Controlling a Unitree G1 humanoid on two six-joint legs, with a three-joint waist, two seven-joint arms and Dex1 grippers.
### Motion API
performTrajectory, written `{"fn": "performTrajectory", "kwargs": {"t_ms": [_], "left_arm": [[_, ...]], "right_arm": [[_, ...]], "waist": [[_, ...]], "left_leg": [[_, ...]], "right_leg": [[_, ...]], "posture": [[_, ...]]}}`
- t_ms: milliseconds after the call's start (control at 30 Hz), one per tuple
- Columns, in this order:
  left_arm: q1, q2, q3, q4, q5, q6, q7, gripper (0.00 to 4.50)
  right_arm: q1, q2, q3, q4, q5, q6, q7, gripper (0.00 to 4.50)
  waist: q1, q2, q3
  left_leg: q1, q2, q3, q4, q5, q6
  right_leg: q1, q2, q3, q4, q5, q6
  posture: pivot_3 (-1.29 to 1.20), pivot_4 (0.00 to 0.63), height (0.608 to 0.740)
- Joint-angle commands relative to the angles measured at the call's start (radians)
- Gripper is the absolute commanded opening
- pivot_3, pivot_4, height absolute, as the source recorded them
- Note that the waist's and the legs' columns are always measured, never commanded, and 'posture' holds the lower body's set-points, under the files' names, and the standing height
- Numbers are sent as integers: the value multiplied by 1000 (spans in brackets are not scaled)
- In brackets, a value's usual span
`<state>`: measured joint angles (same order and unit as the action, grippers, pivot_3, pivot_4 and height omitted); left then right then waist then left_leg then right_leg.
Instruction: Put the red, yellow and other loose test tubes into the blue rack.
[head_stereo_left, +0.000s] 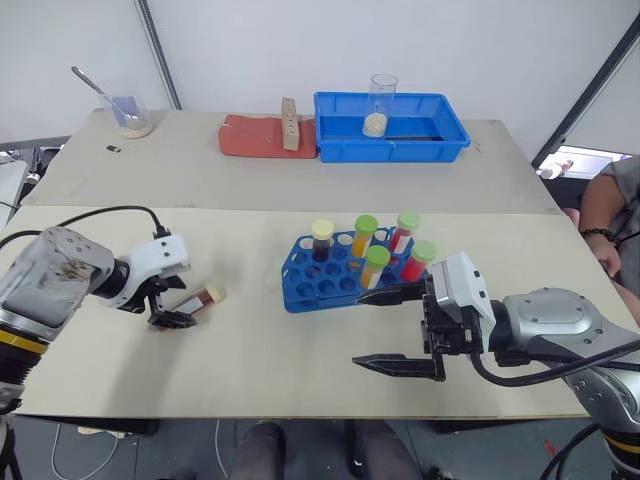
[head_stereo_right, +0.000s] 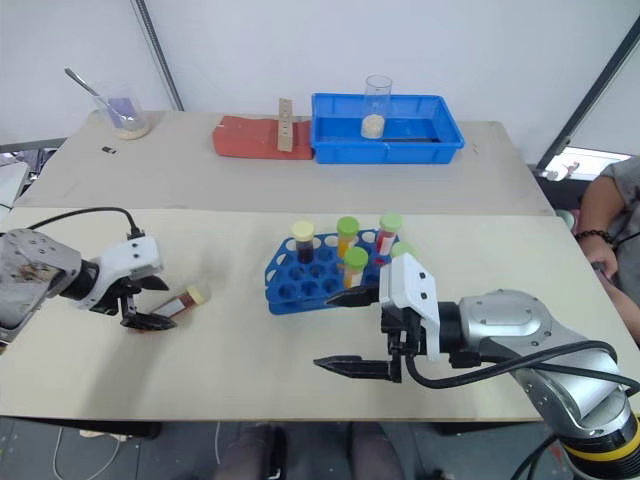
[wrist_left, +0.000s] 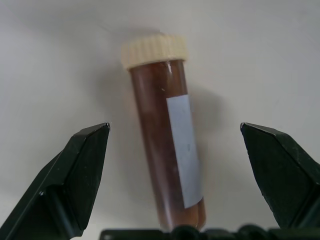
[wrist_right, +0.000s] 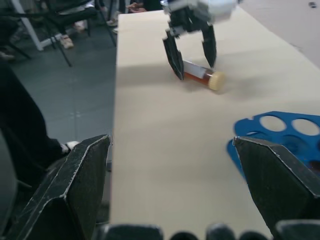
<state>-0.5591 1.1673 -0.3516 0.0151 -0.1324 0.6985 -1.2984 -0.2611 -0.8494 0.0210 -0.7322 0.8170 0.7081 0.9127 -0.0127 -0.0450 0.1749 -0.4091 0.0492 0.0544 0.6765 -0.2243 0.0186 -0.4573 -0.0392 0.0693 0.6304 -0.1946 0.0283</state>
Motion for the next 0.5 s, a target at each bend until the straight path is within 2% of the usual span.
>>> {"fn": "performTrajectory", "kwargs": {"t_ms": [33,67,167,267,367,500], "left_arm": [[-37,-6,-13,-19,49,4,-19,4500],[-42,-15,-22,-22,62,4,-16,4500],[-68,-48,-40,-19,98,11,-2,3681],[-88,-69,-51,0,131,7,1,2173],[-91,-77,-60,10,160,-20,-5,945],[-77,-71,-50,9,176,-49,-15,899]], "right_arm": [[2,-19,-28,-33,30,3,12,4357],[3,-22,-29,-33,32,2,13,4357],[7,-27,-25,-38,36,2,11,4394],[6,-27,-24,-40,47,6,5,4394],[3,-29,-26,-39,55,10,0,4394],[2,-29,-37,-41,73,22,-10,4394]], "waist": [[0,0,0],[0,0,0],[0,0,0],[1,0,0],[-1,0,0],[-1,0,0]], "left_leg": [[0,0,0,1,0,0],[0,0,0,1,0,0],[0,0,0,2,0,0],[0,0,0,2,0,0],[0,0,0,2,0,0],[0,0,-1,2,0,0]], "right_leg": [[0,0,0,0,0,0],[0,0,0,0,1,0],[1,0,0,0,1,1],[1,0,0,0,1,1],[1,0,0,0,1,1],[1,0,0,1,2,1]], "posture": [[0,150,740],[0,150,740],[0,150,740],[0,150,740],[0,150,740],[0,150,740]]}}
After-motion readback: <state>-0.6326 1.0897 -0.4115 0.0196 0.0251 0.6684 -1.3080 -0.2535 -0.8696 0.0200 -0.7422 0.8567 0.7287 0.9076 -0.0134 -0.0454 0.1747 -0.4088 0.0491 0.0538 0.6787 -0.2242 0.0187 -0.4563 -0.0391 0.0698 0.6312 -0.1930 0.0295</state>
